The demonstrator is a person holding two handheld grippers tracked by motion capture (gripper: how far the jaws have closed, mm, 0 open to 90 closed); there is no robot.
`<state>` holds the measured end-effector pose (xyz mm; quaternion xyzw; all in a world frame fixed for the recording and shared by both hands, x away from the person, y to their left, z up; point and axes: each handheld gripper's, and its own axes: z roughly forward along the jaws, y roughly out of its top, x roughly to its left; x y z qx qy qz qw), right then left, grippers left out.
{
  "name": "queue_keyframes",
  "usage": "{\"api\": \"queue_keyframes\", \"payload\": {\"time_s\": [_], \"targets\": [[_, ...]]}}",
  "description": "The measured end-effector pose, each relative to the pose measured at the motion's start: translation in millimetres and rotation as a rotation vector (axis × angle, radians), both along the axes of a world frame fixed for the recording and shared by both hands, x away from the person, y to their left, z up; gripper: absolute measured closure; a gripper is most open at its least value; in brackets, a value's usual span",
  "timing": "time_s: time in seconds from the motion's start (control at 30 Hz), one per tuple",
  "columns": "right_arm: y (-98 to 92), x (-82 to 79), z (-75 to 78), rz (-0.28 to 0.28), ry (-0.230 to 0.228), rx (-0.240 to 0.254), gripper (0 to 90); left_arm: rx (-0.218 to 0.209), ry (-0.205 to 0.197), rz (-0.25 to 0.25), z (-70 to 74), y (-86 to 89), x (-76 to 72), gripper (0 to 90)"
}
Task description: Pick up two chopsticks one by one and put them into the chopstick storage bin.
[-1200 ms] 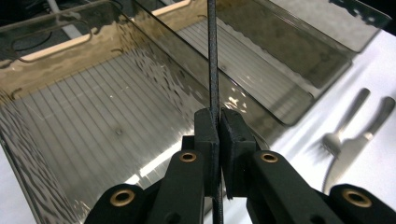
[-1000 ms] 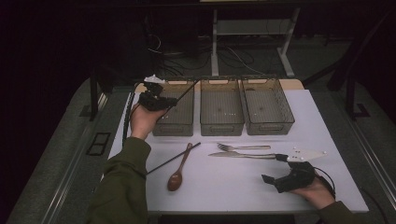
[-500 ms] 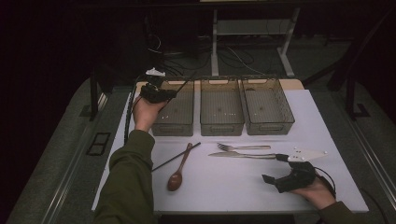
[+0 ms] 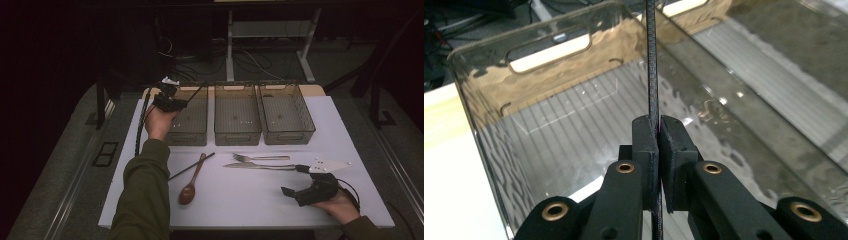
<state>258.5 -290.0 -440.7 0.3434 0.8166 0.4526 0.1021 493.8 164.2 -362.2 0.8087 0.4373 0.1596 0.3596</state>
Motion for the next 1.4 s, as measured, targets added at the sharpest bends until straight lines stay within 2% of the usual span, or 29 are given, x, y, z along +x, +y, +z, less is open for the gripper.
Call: {"api": "queue_keyframes", "payload": {"time_s": [0.07, 0.2, 0.37, 0.67, 0.8, 0.93, 1.17, 1.27, 1.4], "targets": [[0.0, -0.1, 0.0, 0.0, 0.0, 0.0, 0.9, -0.001, 0.015, 0.009, -4.3, 0.5, 1.8, 84.7], [-0.8, -0.2, 0.1, -0.002, -0.001, 0.003, 0.9, 0.028, 0.036, 0.017, -11.1, -0.8, 4.1, 84.6], [-1.1, -0.2, 0.2, -0.002, 0.0, 0.003, 0.9, 0.043, 0.064, 0.034, -16.8, -2.5, 6.0, 84.6], [-1.4, -0.6, 0.5, -0.003, -0.001, 0.007, 0.9, 0.06, 0.096, 0.043, -20.8, -3.0, 7.2, 83.7], [-1.4, -0.6, 0.5, -0.004, -0.001, 0.007, 0.9, 0.049, 0.069, 0.044, -17.8, -2.7, 6.7, 71.9], [-1.5, -0.7, 0.6, -0.005, 0.0, 0.007, 0.9, 0.035, 0.043, 0.029, -12.4, -2.3, 4.2, 64.7], [-1.8, -0.8, 0.7, -0.006, -0.001, 0.006, 0.9, -0.015, 0.001, -0.024, 1.4, 1.0, -3.5, 49.1], [-1.7, -0.6, 0.5, -0.008, -0.001, 0.003, 0.9, -0.052, -0.014, -0.038, 8.4, 2.4, -7.7, 42.8], [-1.8, -0.7, 0.6, -0.009, -0.002, 0.002, 0.9, -0.027, -0.029, -0.069, 16.0, 4.9, -13.4, 37.0]]}}
